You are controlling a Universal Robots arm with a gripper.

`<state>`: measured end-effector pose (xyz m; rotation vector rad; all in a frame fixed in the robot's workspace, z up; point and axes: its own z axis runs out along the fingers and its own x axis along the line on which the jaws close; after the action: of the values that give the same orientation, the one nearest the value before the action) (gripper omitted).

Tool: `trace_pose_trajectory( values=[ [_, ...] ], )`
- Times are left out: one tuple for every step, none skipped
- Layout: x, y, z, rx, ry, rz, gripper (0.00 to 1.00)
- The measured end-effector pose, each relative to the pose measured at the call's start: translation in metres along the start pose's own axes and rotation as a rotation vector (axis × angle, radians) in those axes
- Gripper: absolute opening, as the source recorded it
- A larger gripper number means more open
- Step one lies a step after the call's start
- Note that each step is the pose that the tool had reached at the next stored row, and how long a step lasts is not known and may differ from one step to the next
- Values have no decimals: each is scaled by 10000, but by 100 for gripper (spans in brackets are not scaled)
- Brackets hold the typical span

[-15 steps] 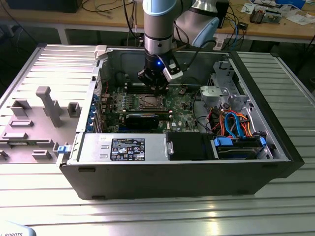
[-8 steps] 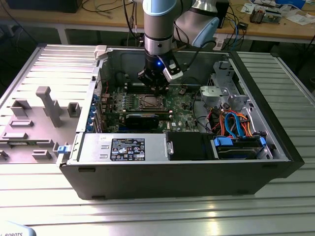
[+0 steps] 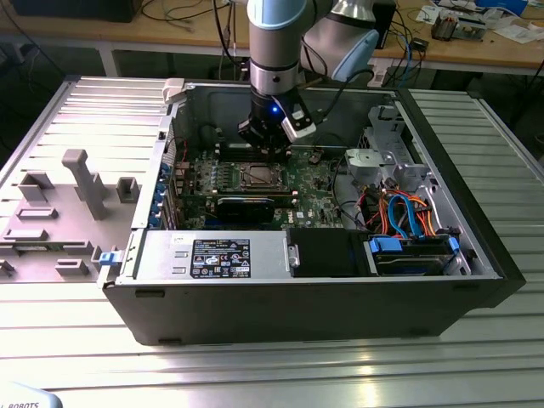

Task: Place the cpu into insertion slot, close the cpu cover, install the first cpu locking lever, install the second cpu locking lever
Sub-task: 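Install the first cpu locking lever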

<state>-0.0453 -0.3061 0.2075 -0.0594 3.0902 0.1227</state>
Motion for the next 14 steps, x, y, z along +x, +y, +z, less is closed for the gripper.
trace_pose_trajectory(
  values=[
    [-1,1,-5,-1,-1,-1,11],
    [-1,-6,-6,-1,0,-3,11],
    [1,-50,-9,1,0,-3,11],
    [2,-84,-11,0,-1,-1,11],
    [3,-86,-11,1,-1,-1,11],
    [3,-86,-11,0,-1,0,11],
    [3,-88,-11,1,-1,0,11],
    [3,-88,-12,0,0,-1,11],
    [2,-89,-12,1,0,-1,11],
    [3,-89,-12,1,0,-1,11],
    [3,-90,-12,1,-1,-1,11],
    [3,-90,-12,1,0,-1,11],
    [3,-91,-12,1,-1,-1,11],
    [3,-91,-12,1,-1,-1,11]
  ],
)
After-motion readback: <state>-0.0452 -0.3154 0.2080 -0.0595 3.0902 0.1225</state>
